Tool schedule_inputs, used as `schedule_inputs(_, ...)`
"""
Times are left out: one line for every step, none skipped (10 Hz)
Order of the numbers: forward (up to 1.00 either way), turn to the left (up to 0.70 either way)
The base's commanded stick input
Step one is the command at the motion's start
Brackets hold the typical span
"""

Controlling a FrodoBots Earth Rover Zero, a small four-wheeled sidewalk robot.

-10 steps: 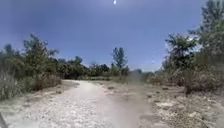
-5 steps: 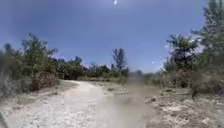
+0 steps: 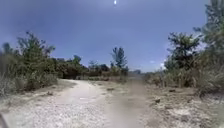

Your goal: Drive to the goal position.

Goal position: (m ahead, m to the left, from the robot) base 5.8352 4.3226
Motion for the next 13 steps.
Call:
schedule_inputs(0.45, 0.27)
schedule_inputs(0.45, 0.27)
schedule_inputs(0.45, 0.27)
schedule_inputs(0.45, 0.01)
schedule_inputs(0.45, 0.00)
schedule_inputs(0.45, 0.00)
schedule_inputs(0.45, 0.00)
schedule_inputs(0.45, 0.00)
schedule_inputs(0.45, 0.00)
schedule_inputs(0.45, 0.00)
schedule_inputs(0.45, 0.00)
schedule_inputs(0.45, 0.00)
schedule_inputs(0.45, 0.00)
